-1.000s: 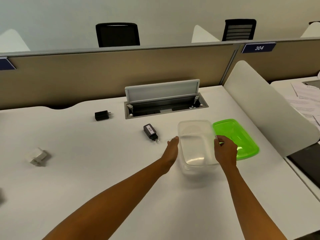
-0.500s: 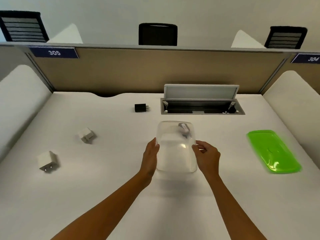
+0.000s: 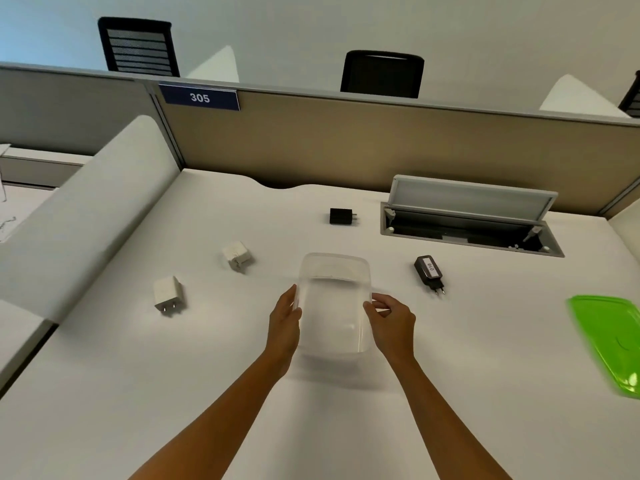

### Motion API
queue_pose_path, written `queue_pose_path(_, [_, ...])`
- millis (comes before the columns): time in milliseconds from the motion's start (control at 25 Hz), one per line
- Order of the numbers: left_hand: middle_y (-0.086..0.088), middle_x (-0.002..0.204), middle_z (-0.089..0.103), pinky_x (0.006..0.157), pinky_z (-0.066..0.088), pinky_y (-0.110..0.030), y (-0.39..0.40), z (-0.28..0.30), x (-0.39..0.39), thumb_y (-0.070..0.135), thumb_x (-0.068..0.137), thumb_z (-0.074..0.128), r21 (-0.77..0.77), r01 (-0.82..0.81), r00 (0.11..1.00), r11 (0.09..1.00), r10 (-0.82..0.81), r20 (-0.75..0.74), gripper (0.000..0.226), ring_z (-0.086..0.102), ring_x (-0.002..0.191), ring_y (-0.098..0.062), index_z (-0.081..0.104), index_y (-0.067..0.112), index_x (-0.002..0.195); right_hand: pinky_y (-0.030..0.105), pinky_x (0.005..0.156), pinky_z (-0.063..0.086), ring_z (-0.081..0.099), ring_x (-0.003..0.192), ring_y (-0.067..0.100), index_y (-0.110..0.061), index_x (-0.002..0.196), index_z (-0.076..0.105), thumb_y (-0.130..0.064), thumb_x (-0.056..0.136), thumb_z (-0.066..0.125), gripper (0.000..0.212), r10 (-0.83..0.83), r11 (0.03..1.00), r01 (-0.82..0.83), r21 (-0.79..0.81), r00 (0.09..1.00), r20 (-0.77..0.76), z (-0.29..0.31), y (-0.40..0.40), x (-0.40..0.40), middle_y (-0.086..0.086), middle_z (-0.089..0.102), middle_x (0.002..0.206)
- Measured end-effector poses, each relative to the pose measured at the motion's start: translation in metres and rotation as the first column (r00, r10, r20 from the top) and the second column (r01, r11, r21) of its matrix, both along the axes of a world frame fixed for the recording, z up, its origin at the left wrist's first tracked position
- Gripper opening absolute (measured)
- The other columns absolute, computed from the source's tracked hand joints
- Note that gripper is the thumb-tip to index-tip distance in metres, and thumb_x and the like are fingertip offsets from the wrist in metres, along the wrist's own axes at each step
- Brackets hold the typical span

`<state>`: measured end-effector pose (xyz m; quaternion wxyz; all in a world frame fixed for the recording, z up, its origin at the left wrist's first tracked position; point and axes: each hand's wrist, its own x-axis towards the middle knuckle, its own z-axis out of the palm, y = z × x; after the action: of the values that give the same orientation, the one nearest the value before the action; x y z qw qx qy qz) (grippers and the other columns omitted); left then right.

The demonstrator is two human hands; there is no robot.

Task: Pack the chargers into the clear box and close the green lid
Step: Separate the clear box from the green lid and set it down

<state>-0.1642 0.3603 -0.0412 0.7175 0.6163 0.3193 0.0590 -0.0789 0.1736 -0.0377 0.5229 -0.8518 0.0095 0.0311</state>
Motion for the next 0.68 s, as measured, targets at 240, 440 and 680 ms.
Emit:
queue_pose_path(240, [0.008,0.15,0.049,0.116,0.037,-0.045,0.008,-0.004,0.005,0.019,0.104,0.047,0.006,0.008,1.0,1.0,-0.008,0.0,0.045,0.046,0.138,-0.017,0.045,0.027,0.148,0.014,0.068,0.049,0.065,0.072,0.0,-0.01,0.114,0.071,-0.027,0.087,0.073,0.032,0.026,1.0,-0.026,0.011,0.999,-0.039,-0.001,0.005,0.006,-0.001,0.073,0.094])
queue_pose_path(440, [0.006,0.153,0.046,0.117,0.029,-0.033,0.022,-0.017,-0.013,0.043,0.105,0.037,0.274,0.064,0.998,0.96,-0.059,-0.027,0.048,0.041,0.14,-0.015,0.041,0.026,0.15,0.032,0.083,0.056,0.068,0.095,0.019,-0.017,0.105,0.071,-0.042,0.091,0.063,0.03,0.038,0.995,-0.023,0.095,0.987,-0.154,0.0,-0.018,0.025,-0.002,0.073,0.102])
queue_pose_path(680, [0.007,0.16,0.032,0.124,0.014,-0.03,0.047,-0.062,-0.063,0.033,0.107,0.035,0.697,0.265,0.963,0.666,-0.228,-0.148,0.051,0.025,0.149,-0.009,0.03,0.022,0.156,0.035,0.095,0.049,0.058,0.119,0.031,-0.007,0.129,0.055,-0.022,0.09,0.068,0.044,-0.018,0.96,0.01,-0.281,0.999,-0.027,0.004,-0.053,0.094,0.014,0.06,0.13])
